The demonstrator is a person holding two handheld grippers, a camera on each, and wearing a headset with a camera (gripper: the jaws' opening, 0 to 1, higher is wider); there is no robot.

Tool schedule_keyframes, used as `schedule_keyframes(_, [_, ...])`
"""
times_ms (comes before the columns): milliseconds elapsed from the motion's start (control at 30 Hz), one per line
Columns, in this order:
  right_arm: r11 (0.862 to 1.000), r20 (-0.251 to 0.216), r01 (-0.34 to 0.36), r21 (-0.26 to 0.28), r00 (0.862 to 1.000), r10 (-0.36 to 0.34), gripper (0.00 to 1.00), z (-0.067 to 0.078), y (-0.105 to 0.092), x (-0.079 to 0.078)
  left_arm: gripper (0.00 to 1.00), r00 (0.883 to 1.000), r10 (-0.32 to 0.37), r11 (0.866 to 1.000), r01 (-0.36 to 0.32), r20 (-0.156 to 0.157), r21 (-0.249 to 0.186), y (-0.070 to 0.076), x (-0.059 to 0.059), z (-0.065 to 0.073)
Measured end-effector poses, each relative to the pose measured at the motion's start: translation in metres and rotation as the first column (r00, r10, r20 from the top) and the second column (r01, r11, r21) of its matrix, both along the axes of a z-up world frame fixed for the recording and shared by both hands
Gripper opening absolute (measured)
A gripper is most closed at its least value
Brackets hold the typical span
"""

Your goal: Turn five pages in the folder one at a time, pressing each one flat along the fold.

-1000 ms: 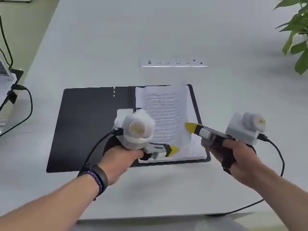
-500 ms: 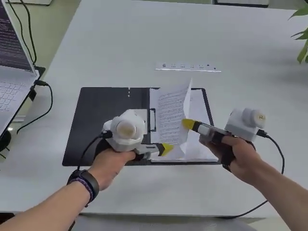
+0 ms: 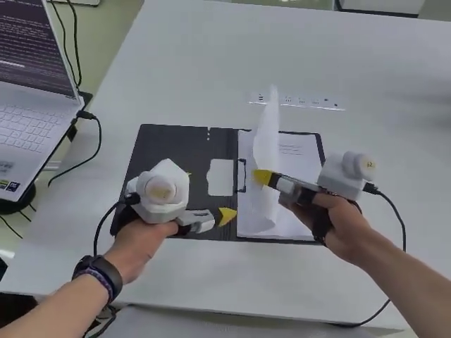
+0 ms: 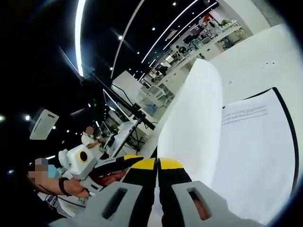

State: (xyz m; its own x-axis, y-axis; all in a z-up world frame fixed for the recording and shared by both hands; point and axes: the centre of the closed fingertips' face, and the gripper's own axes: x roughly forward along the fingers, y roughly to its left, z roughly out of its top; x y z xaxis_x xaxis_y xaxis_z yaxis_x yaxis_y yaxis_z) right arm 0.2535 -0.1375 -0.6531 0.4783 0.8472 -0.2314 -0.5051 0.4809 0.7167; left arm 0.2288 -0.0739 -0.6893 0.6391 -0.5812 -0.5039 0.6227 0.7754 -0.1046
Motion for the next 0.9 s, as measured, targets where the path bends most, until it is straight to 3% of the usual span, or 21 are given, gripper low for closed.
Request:
schedule_keyframes(233, [0.999,-0.009,-0.036,0.032,0.999,0.036,0.00,0.004,0.030,-0.001,0.75,0.998,0.060,0.998,-0.060,0.003,-0.003,0.031,-0.003,0.004])
schedule_keyframes(467, [0.995,-0.013,-0.094,0.036,0.995,0.095,0.00,0.003,0.054,-0.005,0.75,0.996,0.086,0.996,-0.086,0.006,0.014,0.052,-0.013,0.006])
schedule_keyframes(900, [0.985,-0.045,-0.169,0.028,0.984,0.170,0.00,-0.010,0.091,-0.010,0.75,0.991,0.130,0.991,-0.130,0.003,0.022,0.078,-0.026,0.007])
